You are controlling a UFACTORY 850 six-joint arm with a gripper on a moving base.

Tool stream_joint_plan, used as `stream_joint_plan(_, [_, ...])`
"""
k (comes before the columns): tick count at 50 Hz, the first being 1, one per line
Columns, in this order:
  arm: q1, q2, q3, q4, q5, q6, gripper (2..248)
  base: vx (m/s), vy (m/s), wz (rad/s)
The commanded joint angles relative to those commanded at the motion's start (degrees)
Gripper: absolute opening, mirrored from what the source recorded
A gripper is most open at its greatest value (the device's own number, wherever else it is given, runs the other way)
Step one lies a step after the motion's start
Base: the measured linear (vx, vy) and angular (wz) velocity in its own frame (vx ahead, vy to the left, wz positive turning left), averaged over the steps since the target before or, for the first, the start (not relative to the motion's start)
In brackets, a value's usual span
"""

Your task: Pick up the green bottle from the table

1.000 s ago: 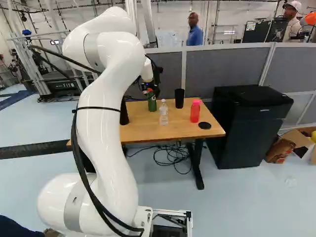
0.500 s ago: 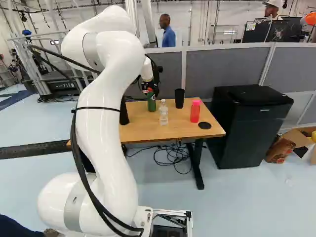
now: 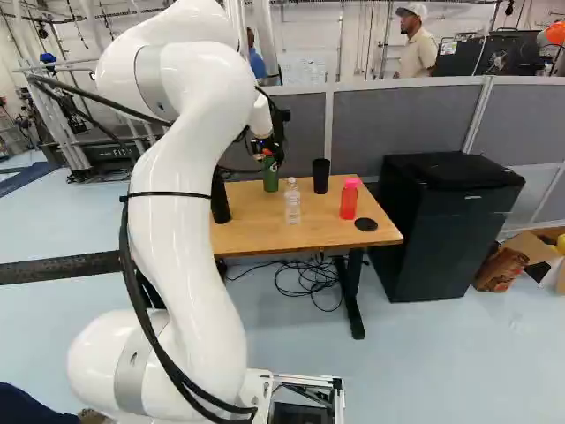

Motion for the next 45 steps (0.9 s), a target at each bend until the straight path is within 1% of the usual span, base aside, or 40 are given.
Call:
stream_joint_plan(18, [0.0,2.6,0.9,0.0,0.0,0.0,122,0.000,0.000,0.000])
stream_joint_plan(45, [0.0,7.6,3.7,0.0,0.0,0.0,122,0.000,0.000,0.000])
